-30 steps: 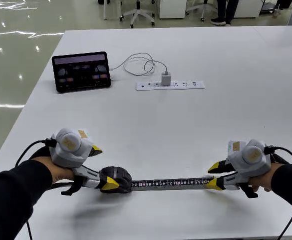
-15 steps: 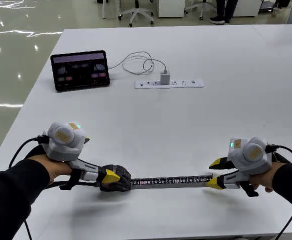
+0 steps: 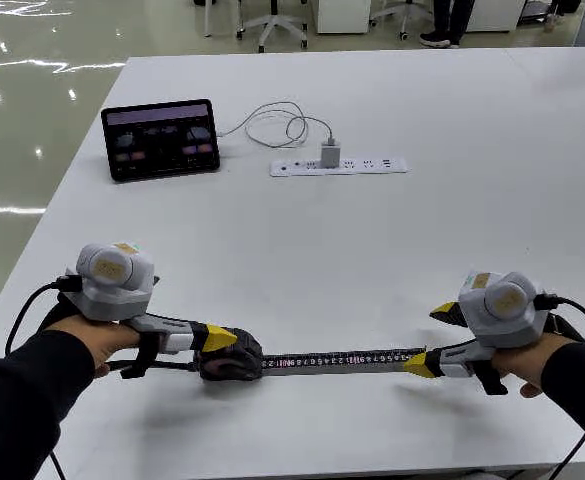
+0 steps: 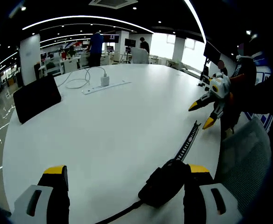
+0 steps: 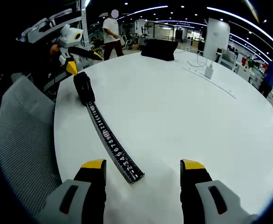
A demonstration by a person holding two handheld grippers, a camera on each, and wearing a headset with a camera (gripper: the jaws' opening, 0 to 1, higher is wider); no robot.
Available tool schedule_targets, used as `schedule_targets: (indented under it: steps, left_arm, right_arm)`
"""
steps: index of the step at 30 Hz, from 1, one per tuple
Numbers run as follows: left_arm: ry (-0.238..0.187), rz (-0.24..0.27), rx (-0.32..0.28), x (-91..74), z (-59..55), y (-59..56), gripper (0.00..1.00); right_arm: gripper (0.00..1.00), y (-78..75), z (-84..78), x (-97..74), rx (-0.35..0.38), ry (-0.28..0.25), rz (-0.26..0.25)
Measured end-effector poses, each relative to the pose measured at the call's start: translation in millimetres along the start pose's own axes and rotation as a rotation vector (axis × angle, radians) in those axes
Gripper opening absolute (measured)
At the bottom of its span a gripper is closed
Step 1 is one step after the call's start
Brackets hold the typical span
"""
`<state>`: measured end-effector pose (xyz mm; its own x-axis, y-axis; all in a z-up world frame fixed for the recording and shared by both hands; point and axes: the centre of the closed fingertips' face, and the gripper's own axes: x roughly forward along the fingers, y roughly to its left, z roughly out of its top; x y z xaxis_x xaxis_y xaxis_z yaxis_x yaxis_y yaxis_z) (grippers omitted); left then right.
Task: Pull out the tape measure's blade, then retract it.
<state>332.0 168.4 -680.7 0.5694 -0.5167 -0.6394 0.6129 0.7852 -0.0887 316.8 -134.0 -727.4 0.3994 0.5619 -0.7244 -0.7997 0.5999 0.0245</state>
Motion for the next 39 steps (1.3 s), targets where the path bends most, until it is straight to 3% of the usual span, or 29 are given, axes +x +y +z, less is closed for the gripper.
schedule_targets:
  steps: [4,9,11,19,25,31,34,39]
  left_arm:
    - [-0.011,0.026,0.007,-7.3,-7.6,0.0,1.0]
    - [-0.034,0.005,0.005,-13.5,-17.5,-9.1,1.0]
    - [-0.034,0.035,0.032,-17.0,-21.0,-7.6,1.0]
    - [-0.058,0.057,-0.023,-35.9,-31.5,-8.1,1.0]
    - [-0.086,0.075,-0.041,-51.7,-35.1,-8.4,1.0]
    - [-0.076,0.081,-0.045,-63.9,-40.1,-9.7,1.0]
    - [-0.097,0.083,-0.079,-67.0,-38.0,-9.8,1.0]
    - [-0.096,0.09,-0.068,-72.1,-48.3,-15.4,1.0]
  right_arm:
    - [0.67,-4.9,0.3,-10.2,0.039,-0.029,-0.055]
    - [0.72,-5.4,-1.6,-19.1,0.07,-0.058,-0.103]
    - [0.76,-0.8,-0.6,-21.9,0.071,-0.079,-0.101]
    - [0.78,12.3,-14.3,-37.9,0.043,-0.077,-0.117]
    - [0.79,12.6,-18.2,-53.5,0.044,-0.084,-0.133]
    - [0.8,17.5,-23.9,-64.2,0.038,-0.094,-0.141]
    - [0.83,18.7,-28.2,-67.5,0.051,-0.099,-0.133]
    - [0.87,16.5,-29.0,-81.0,0.074,-0.112,-0.144]
